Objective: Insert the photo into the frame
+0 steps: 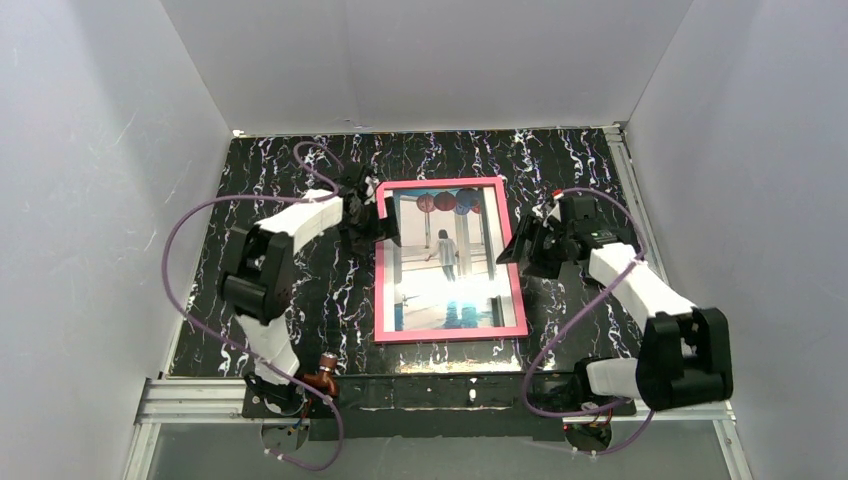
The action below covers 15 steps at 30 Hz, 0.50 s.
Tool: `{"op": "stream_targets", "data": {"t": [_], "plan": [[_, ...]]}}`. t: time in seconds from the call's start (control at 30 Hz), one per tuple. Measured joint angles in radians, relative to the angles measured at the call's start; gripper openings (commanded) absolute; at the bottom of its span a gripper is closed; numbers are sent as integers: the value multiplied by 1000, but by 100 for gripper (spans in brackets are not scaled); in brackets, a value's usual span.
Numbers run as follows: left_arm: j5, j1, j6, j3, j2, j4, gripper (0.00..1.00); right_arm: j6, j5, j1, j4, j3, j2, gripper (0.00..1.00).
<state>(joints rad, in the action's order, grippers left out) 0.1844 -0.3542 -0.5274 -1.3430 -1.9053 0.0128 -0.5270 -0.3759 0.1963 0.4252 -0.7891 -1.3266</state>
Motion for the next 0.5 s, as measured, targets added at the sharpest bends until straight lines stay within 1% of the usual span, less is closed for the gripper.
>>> {"op": "stream_targets", "data": {"t": [0.17,0.3,0.5], "plan": [[-56,21,58,178,290,-19,98,8,39,1,-2,-22,158,87],[-108,60,104,269,497,-36,98,14,69,0,-1,-21,261,88],[-267,84,195,414,740,-92,98,34,138,-1,0,14,374,90]]}}
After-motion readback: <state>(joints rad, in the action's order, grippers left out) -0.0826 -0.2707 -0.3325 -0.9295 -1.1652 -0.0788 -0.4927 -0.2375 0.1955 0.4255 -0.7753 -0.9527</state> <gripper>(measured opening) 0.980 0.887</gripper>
